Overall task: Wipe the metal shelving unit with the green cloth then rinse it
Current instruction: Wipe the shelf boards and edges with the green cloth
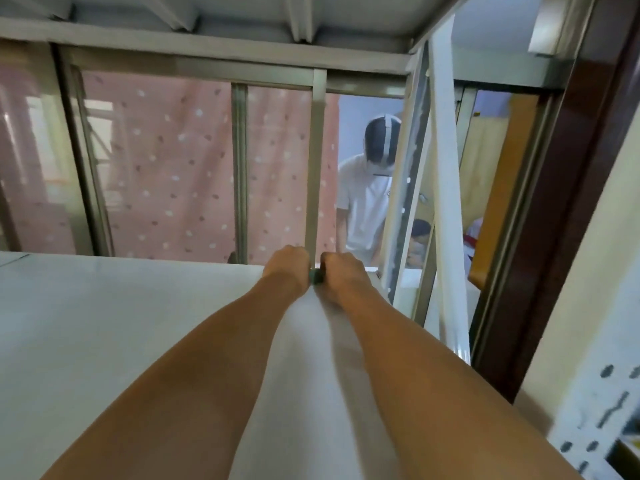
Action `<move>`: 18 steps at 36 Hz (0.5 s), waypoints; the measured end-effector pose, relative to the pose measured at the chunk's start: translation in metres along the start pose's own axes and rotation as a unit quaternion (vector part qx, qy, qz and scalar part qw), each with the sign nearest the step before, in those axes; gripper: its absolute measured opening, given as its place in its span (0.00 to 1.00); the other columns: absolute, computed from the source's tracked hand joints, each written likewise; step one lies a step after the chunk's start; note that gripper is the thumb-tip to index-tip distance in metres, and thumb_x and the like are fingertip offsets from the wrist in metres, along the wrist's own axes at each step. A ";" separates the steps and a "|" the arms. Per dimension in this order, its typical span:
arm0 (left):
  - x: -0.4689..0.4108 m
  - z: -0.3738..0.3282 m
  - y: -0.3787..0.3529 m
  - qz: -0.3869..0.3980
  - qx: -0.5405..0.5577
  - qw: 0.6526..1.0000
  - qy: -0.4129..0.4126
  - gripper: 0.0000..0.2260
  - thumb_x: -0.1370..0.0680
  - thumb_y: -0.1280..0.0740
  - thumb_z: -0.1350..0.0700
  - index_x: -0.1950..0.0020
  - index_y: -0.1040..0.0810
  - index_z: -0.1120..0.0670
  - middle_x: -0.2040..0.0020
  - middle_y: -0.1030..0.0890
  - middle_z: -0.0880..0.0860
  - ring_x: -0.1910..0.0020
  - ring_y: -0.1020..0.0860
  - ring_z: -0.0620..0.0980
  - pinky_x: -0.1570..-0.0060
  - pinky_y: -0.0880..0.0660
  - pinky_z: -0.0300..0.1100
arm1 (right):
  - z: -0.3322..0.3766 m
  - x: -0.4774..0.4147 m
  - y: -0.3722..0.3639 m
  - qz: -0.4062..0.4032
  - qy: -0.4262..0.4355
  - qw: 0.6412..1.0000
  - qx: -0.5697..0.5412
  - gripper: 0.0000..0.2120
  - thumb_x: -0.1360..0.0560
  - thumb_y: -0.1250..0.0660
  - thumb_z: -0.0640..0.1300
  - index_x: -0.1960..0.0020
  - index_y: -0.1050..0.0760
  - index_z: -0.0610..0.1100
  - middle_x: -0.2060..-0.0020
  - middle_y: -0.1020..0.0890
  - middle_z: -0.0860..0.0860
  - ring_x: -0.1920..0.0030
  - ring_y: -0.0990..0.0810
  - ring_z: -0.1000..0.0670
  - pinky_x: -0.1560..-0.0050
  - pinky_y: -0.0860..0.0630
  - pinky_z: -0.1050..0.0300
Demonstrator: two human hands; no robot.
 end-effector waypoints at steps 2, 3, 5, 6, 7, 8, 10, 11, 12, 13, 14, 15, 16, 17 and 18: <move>-0.001 -0.008 -0.003 0.005 0.003 1.000 -0.005 0.07 0.22 0.32 0.60 0.44 0.20 0.58 0.48 0.20 0.59 0.52 0.22 0.55 0.50 0.26 0.44 | -0.004 0.001 0.002 0.000 -0.013 1.000 0.000 0.10 0.21 0.42 0.43 0.55 0.24 0.42 0.59 0.24 0.45 0.57 0.26 0.43 0.56 0.29 0.51; -0.001 -0.011 -0.004 0.006 0.004 1.000 -0.009 0.07 0.22 0.32 0.60 0.45 0.19 0.59 0.48 0.20 0.59 0.50 0.21 0.57 0.50 0.25 0.45 | -0.007 0.002 0.004 -0.007 -0.014 1.000 0.014 0.10 0.21 0.43 0.43 0.56 0.25 0.42 0.59 0.24 0.44 0.56 0.24 0.43 0.54 0.27 0.50; 0.002 -0.017 -0.006 0.007 0.007 1.000 -0.018 0.07 0.22 0.33 0.60 0.46 0.19 0.59 0.47 0.19 0.59 0.49 0.21 0.58 0.51 0.25 0.46 | -0.011 0.004 0.008 -0.007 -0.017 1.000 0.019 0.08 0.20 0.43 0.41 0.50 0.25 0.43 0.60 0.27 0.46 0.56 0.27 0.44 0.57 0.30 0.52; 0.005 -0.019 -0.006 0.008 0.010 1.000 -0.019 0.06 0.22 0.33 0.60 0.47 0.19 0.58 0.48 0.19 0.60 0.49 0.20 0.59 0.50 0.25 0.46 | -0.014 0.005 0.010 -0.012 -0.020 1.000 0.011 0.07 0.19 0.44 0.40 0.48 0.27 0.45 0.62 0.30 0.47 0.55 0.30 0.44 0.59 0.33 0.54; 0.007 -0.021 -0.006 0.008 0.013 1.000 -0.020 0.06 0.22 0.33 0.59 0.48 0.19 0.58 0.48 0.19 0.60 0.49 0.20 0.60 0.50 0.25 0.47 | -0.015 0.008 0.013 -0.020 -0.018 1.000 0.006 0.07 0.18 0.45 0.41 0.49 0.29 0.46 0.64 0.31 0.49 0.55 0.31 0.44 0.60 0.33 0.55; 0.010 -0.023 -0.005 0.009 0.018 1.000 -0.021 0.06 0.22 0.33 0.59 0.48 0.18 0.58 0.48 0.19 0.60 0.49 0.20 0.60 0.50 0.25 0.47 | -0.013 0.014 0.015 -0.018 0.008 0.999 0.035 0.08 0.18 0.46 0.42 0.52 0.29 0.45 0.64 0.29 0.49 0.56 0.29 0.43 0.59 0.32 0.54; 0.018 -0.029 -0.005 0.013 0.031 0.999 -0.025 0.07 0.22 0.33 0.59 0.47 0.18 0.58 0.48 0.19 0.60 0.48 0.20 0.60 0.49 0.24 0.47 | -0.016 0.023 0.020 -0.055 0.026 0.995 0.078 0.14 0.19 0.46 0.46 0.59 0.27 0.42 0.61 0.24 0.45 0.58 0.24 0.44 0.55 0.29 0.52; 0.022 -0.032 -0.005 0.015 0.036 0.999 -0.030 0.08 0.22 0.33 0.58 0.46 0.18 0.58 0.47 0.19 0.60 0.48 0.21 0.59 0.48 0.24 0.47 | -0.021 0.026 0.023 -0.059 -0.002 0.995 0.082 0.15 0.20 0.45 0.47 0.61 0.28 0.43 0.60 0.22 0.44 0.59 0.23 0.45 0.54 0.27 0.51; 0.027 -0.035 -0.003 0.016 0.039 0.999 -0.034 0.08 0.22 0.33 0.58 0.45 0.18 0.58 0.47 0.19 0.59 0.47 0.21 0.59 0.47 0.23 0.48 | -0.022 0.032 0.026 -0.057 -0.023 0.996 0.068 0.14 0.20 0.45 0.48 0.61 0.28 0.44 0.59 0.22 0.44 0.59 0.23 0.45 0.54 0.26 0.51; 0.032 -0.038 -0.003 0.019 0.044 0.998 -0.038 0.09 0.22 0.33 0.58 0.44 0.19 0.58 0.46 0.20 0.59 0.47 0.21 0.60 0.48 0.23 0.48 | -0.022 0.038 0.029 -0.059 -0.031 0.997 0.050 0.14 0.20 0.44 0.48 0.60 0.28 0.44 0.58 0.21 0.44 0.58 0.22 0.45 0.53 0.26 0.51; 0.040 -0.041 -0.002 0.024 0.049 0.998 -0.041 0.08 0.22 0.33 0.59 0.44 0.19 0.59 0.46 0.20 0.59 0.47 0.21 0.60 0.49 0.23 0.48 | -0.023 0.045 0.030 -0.054 -0.046 0.997 0.042 0.12 0.20 0.44 0.46 0.59 0.29 0.44 0.56 0.21 0.43 0.56 0.23 0.44 0.54 0.26 0.52; 0.046 -0.043 -0.001 0.026 0.054 0.997 -0.044 0.08 0.22 0.33 0.59 0.45 0.19 0.59 0.46 0.20 0.60 0.48 0.20 0.60 0.50 0.24 0.47 | -0.024 0.051 0.032 -0.040 -0.058 0.997 0.038 0.10 0.20 0.44 0.43 0.57 0.29 0.42 0.53 0.22 0.43 0.55 0.23 0.43 0.55 0.28 0.52; 0.054 -0.045 0.001 0.026 0.059 0.997 -0.044 0.08 0.22 0.33 0.59 0.45 0.19 0.59 0.46 0.20 0.60 0.48 0.20 0.60 0.51 0.24 0.47 | -0.024 0.060 0.036 -0.036 -0.072 0.996 0.032 0.06 0.20 0.43 0.40 0.52 0.28 0.41 0.50 0.22 0.41 0.52 0.23 0.41 0.55 0.30 0.52; 0.062 -0.046 0.003 0.024 0.064 0.997 -0.046 0.09 0.22 0.33 0.60 0.45 0.19 0.60 0.46 0.20 0.60 0.49 0.20 0.60 0.51 0.23 0.47 | -0.024 0.067 0.039 -0.029 -0.067 0.996 0.050 0.07 0.20 0.42 0.38 0.46 0.27 0.40 0.48 0.22 0.40 0.49 0.23 0.39 0.54 0.31 0.51; 0.072 -0.046 0.006 0.023 0.070 0.996 -0.047 0.09 0.22 0.33 0.59 0.44 0.19 0.60 0.46 0.20 0.60 0.49 0.20 0.60 0.51 0.23 0.48 | -0.024 0.076 0.041 -0.019 -0.064 0.996 0.061 0.10 0.20 0.42 0.37 0.42 0.26 0.39 0.46 0.22 0.39 0.45 0.22 0.38 0.54 0.31 0.51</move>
Point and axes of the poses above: each hand's wrist, its own x-axis away from the middle knuckle, its own y-axis out of the back of the hand, z = x × y, the point moved 5 cm from there along -x, towards the middle knuckle
